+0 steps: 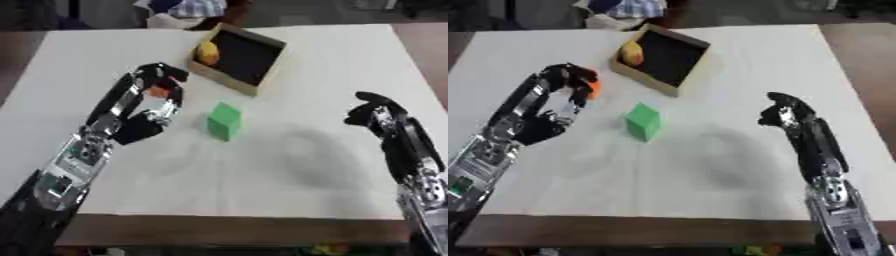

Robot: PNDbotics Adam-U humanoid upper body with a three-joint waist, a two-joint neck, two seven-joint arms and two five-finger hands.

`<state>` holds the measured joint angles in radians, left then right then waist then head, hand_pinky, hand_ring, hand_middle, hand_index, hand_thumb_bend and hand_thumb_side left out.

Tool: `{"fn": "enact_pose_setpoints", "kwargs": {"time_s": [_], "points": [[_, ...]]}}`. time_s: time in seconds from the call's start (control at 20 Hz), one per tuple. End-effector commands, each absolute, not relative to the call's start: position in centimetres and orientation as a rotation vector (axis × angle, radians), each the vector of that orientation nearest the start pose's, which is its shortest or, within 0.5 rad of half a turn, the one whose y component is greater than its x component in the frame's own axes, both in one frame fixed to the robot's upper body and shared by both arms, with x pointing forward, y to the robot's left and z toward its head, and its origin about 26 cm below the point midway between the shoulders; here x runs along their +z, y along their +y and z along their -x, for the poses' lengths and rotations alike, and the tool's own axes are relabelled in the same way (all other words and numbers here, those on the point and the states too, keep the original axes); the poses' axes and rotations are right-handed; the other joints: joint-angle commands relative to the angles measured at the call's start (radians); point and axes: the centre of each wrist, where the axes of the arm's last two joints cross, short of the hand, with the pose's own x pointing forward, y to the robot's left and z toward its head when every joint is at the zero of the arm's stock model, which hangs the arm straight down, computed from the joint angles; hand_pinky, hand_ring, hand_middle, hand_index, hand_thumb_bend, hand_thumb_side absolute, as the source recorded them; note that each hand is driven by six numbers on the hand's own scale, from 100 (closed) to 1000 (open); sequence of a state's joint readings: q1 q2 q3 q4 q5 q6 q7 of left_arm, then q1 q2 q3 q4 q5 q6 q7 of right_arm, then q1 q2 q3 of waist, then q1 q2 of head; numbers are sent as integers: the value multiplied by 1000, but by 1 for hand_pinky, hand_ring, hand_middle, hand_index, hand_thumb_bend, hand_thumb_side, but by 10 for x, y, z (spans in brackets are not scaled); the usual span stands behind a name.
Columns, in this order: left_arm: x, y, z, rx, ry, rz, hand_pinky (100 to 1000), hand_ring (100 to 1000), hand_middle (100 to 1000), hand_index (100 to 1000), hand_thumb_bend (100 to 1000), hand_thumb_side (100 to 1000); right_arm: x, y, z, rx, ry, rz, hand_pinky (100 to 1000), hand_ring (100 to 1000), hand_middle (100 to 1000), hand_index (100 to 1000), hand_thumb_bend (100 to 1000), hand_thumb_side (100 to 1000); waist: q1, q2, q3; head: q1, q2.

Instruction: Pick up objects on the table and place them in the box.

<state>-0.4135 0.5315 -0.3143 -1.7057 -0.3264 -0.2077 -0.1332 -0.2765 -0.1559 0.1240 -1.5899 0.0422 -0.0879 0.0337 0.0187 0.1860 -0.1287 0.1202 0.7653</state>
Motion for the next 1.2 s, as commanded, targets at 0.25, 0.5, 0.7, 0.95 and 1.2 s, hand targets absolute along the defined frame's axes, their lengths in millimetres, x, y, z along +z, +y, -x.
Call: {"fn": "enact_pose_setpoints", "kwargs": {"time_s": [0.25, 0.5, 0.7, 0.95, 1.2], "points": [[180, 250, -363, -1782, -1862, -485, 779, 765, 792, 903, 245, 538, 78, -219, -339, 377, -1935, -6, 731, 600, 554, 806, 100, 833, 14, -33, -14, -8, 5], [195, 230, -386, -1995, -1753, -552, 780, 768, 801, 911, 415, 440, 78, -219, -339, 373, -1935, -5, 731, 599, 553, 807, 100, 839, 12, -32, -11, -19, 5], [200, 211, -404, -2100, -1676, -580, 781, 777, 803, 913, 466, 354, 77, -219, -339, 367, -1932, -5, 731, 599, 553, 807, 100, 840, 8, -32, -10, -26, 5], [201, 189, -420, -2328, -1417, -776, 778, 773, 794, 908, 506, 335, 77, -218, -339, 360, -1930, -8, 731, 599, 552, 807, 100, 844, 1, -33, -8, -29, 5], [185, 181, -438, -2358, -1335, -831, 775, 769, 788, 903, 521, 320, 77, -217, -339, 358, -1930, -13, 731, 598, 552, 807, 100, 847, -2, -32, -10, -28, 5]]}}
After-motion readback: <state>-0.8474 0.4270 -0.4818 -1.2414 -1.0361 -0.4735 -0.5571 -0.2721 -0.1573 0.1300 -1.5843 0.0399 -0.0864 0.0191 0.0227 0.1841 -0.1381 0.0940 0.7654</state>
